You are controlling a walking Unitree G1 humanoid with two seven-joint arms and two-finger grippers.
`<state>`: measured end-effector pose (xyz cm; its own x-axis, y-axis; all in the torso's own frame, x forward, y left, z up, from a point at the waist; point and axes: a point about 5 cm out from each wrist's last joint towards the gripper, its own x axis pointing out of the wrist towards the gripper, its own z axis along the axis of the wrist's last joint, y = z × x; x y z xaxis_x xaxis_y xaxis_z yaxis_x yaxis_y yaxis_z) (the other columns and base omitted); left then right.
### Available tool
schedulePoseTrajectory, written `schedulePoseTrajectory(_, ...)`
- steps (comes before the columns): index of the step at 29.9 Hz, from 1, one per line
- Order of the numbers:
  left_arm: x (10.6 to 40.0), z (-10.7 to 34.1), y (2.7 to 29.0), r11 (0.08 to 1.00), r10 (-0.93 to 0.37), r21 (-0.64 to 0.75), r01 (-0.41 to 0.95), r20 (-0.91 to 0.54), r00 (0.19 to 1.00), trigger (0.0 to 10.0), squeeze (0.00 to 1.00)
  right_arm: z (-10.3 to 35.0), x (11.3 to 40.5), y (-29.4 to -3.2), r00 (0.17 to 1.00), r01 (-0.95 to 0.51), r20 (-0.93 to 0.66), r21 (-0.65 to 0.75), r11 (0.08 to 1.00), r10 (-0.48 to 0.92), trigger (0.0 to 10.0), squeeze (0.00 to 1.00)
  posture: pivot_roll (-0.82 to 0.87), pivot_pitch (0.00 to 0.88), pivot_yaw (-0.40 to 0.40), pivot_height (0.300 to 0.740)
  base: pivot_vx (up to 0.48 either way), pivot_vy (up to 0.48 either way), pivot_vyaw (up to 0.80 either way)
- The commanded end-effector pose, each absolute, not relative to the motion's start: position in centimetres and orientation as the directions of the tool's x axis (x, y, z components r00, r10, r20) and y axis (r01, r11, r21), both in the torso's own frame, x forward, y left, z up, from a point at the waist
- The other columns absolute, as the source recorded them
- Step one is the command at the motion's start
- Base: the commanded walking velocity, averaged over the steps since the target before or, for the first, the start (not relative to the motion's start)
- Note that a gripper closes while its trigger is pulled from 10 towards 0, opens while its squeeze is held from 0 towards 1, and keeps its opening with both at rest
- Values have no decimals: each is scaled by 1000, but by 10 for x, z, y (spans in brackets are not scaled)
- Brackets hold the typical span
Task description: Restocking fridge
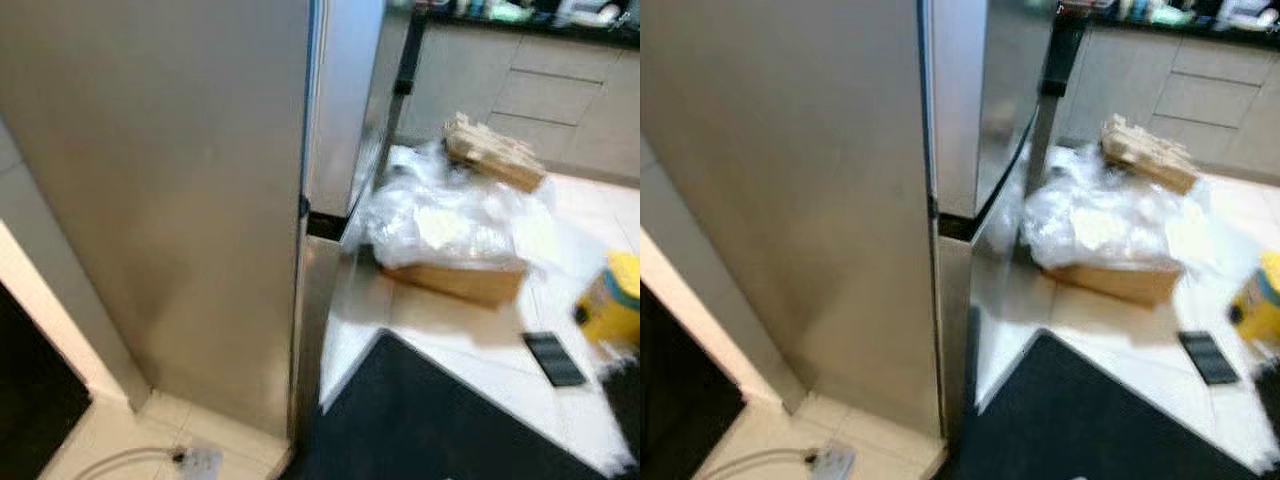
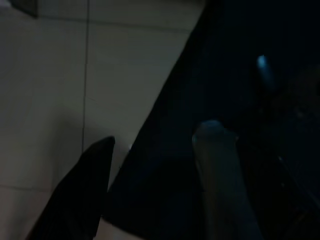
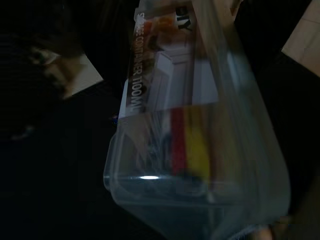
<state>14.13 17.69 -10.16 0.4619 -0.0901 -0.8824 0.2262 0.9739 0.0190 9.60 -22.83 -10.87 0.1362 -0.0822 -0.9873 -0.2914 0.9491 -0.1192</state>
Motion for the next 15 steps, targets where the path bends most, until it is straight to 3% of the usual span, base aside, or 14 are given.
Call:
schedulePoseTrajectory(1,131,-105,179,978,-91,3,209,-894,438,10000,0,-109,101,-223,155,-307,-986,-115,945,-70,10000,0,-68,0,-19,740,0,0,0)
schedulePoseTrajectory(5,130,-105,177,970,-103,3,241,-900,424,10000,0,-109,101,-223,154,-310,-986,-115,944,-70,10000,0,-69,0,-20,740,0,-292,0)
schedulePoseTrajectory(15,130,-105,177,972,-106,-4,235,-900,423,10000,0,-108,102,-225,156,-317,-985,-121,941,-74,10000,0,-67,0,-22,740,0,-475,0)
